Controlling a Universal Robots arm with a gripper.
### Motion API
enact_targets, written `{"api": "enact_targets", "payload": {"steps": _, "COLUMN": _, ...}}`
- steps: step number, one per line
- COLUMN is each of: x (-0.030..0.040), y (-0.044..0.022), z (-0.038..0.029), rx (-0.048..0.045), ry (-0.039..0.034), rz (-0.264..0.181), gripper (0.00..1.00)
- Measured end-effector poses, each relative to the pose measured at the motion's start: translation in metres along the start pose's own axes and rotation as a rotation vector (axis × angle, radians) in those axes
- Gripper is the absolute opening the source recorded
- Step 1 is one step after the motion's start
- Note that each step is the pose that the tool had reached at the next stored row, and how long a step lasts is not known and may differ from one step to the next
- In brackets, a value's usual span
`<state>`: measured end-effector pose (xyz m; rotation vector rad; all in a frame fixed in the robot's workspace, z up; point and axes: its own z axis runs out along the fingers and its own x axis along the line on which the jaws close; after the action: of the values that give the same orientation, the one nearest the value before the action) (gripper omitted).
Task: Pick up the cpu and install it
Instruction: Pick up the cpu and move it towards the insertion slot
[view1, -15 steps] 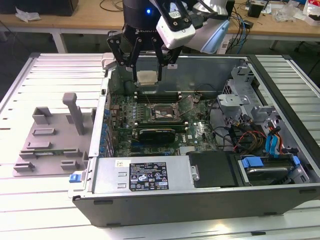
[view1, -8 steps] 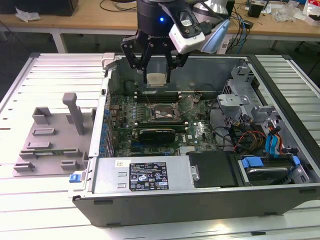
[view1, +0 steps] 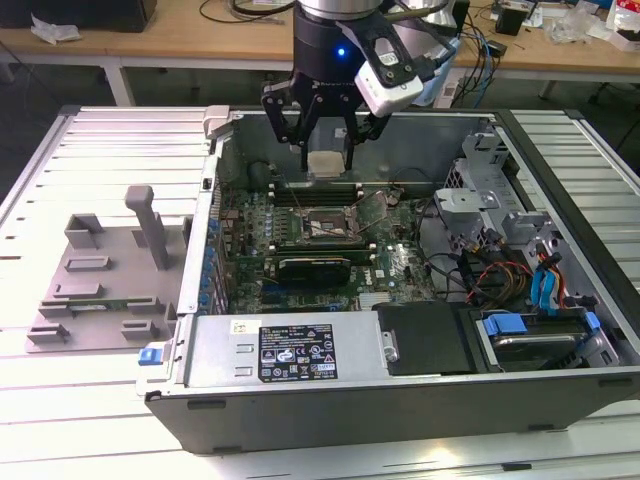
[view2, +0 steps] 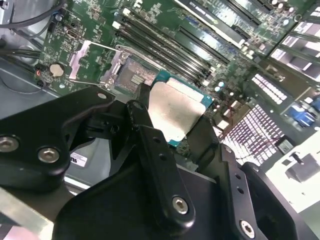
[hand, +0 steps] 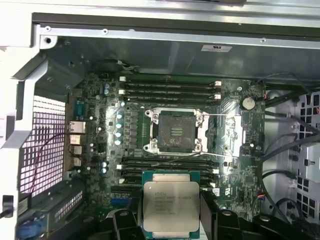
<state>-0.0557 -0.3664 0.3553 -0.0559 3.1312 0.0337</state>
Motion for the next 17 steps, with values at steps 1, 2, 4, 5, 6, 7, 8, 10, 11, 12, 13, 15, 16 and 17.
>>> {"api": "enact_targets", "payload": {"steps": 1, "x": -0.0006, "y": 0.0004, "z": 0.0013, "rx": -0.0001, "ry": 0.0, "rz": 0.0, "gripper": 0.54}}
{"api": "enact_targets", "payload": {"steps": 2, "x": -0.0014, "y": 0.0008, "z": 0.0032, "rx": 0.0, "ry": 0.0, "rz": 0.0, "gripper": 0.54}}
{"api": "enact_targets", "payload": {"steps": 4, "x": -0.0027, "y": 0.0017, "z": 0.0067, "rx": 0.0, "ry": 0.0, "rz": 0.0, "gripper": 0.54}}
{"api": "enact_targets", "payload": {"steps": 5, "x": -0.0029, "y": 0.0021, "z": 0.008, "rx": -0.0001, "ry": -0.0001, "rz": 0.0, "gripper": 0.54}}
{"api": "enact_targets", "payload": {"steps": 6, "x": -0.0032, "y": 0.0027, "z": 0.0105, "rx": 0.0, "ry": 0.0, "rz": 0.0, "gripper": 0.54}}
{"api": "enact_targets", "payload": {"steps": 7, "x": -0.0039, "y": 0.0032, "z": 0.0137, "rx": 0.0003, "ry": 0.0001, "rz": 0.0, "gripper": 0.54}}
{"api": "enact_targets", "payload": {"steps": 8, "x": -0.0044, "y": 0.004, "z": 0.0168, "rx": 0.0003, "ry": 0.0001, "rz": 0.0, "gripper": 0.54}}
{"api": "enact_targets", "payload": {"steps": 10, "x": -0.0068, "y": 0.0065, "z": 0.0229, "rx": 0.0, "ry": 0.0001, "rz": 0.0, "gripper": 0.54}}
{"api": "enact_targets", "payload": {"steps": 11, "x": -0.0078, "y": 0.0086, "z": 0.0249, "rx": 0.0001, "ry": 0.0002, "rz": 0.0, "gripper": 0.54}}
{"api": "enact_targets", "payload": {"steps": 12, "x": -0.0084, "y": 0.0117, "z": 0.0268, "rx": 0.0, "ry": 0.0001, "rz": 0.0, "gripper": 0.54}}
{"api": "enact_targets", "payload": {"steps": 13, "x": -0.0095, "y": 0.0154, "z": 0.0286, "rx": 0.0001, "ry": 0.0001, "rz": 0.0, "gripper": 0.54}}
{"api": "enact_targets", "payload": {"steps": 15, "x": -0.0114, "y": 0.0205, "z": 0.0317, "rx": 0.0002, "ry": 0.0002, "rz": 0.001, "gripper": 0.54}}
{"api": "enact_targets", "payload": {"steps": 16, "x": -0.0124, "y": 0.0226, "z": 0.0332, "rx": 0.0, "ry": 0.0001, "rz": 0.001, "gripper": 0.54}}
{"api": "enact_targets", "payload": {"steps": 17, "x": -0.0129, "y": 0.0257, "z": 0.0346, "rx": 0.0001, "ry": 0.0001, "rz": 0.001, "gripper": 0.54}}
